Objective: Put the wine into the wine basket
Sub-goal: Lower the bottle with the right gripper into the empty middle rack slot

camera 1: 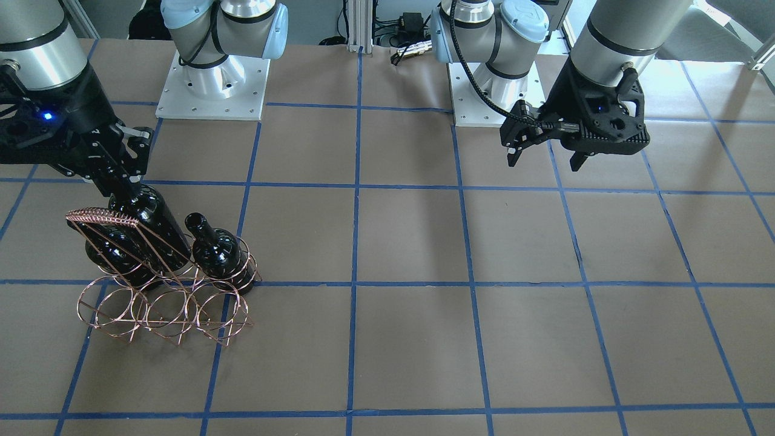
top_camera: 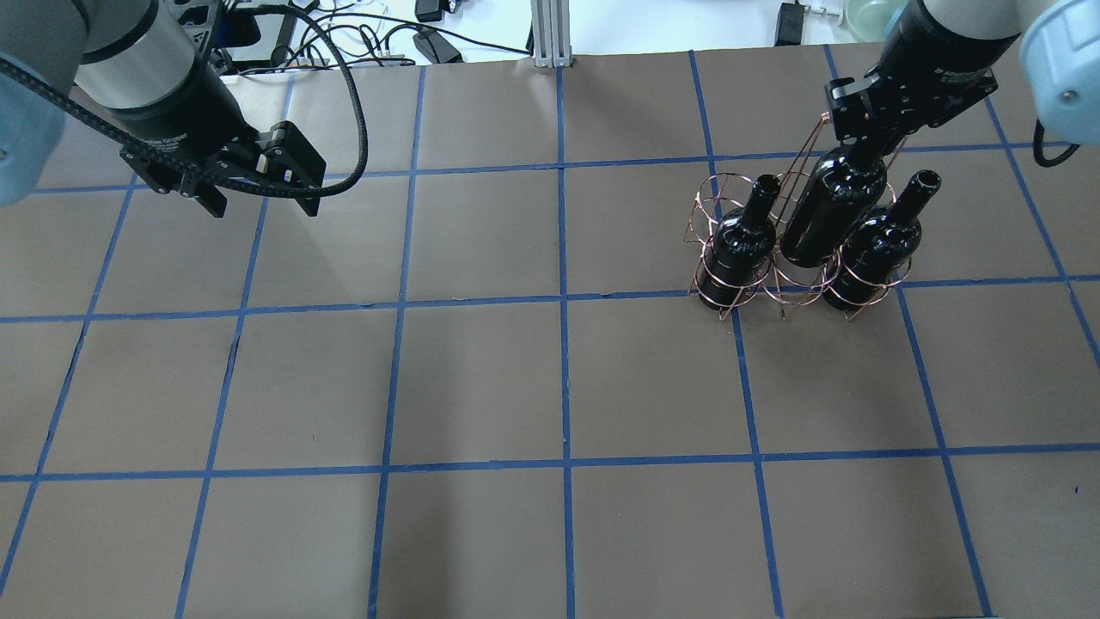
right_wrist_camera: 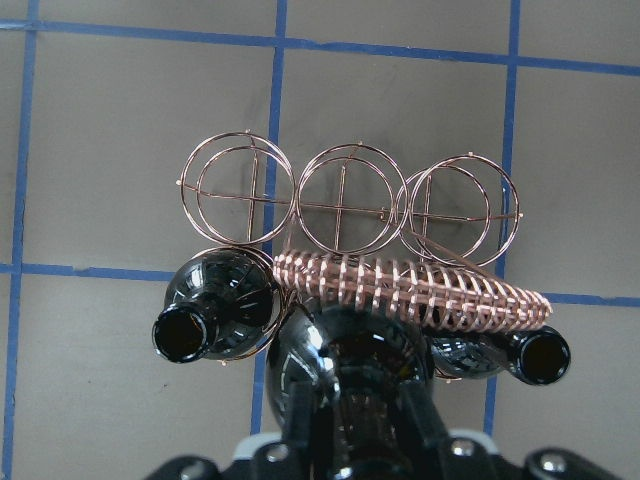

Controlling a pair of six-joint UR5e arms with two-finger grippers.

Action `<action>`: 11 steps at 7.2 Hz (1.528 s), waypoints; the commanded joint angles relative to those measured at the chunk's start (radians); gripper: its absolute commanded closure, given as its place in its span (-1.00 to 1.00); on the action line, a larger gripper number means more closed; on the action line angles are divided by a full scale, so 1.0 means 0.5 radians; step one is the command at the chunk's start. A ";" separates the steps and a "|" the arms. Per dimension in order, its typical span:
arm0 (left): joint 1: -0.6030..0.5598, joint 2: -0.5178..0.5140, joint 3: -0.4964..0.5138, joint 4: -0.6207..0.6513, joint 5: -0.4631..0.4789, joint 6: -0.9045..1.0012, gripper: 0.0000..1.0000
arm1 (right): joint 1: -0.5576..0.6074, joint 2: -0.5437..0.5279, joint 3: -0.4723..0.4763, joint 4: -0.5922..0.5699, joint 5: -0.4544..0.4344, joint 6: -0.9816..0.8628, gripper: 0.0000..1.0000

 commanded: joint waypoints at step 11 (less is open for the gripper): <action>0.009 -0.013 0.001 0.006 0.006 0.000 -1.00 | -0.004 0.041 0.023 0.012 0.004 -0.077 1.00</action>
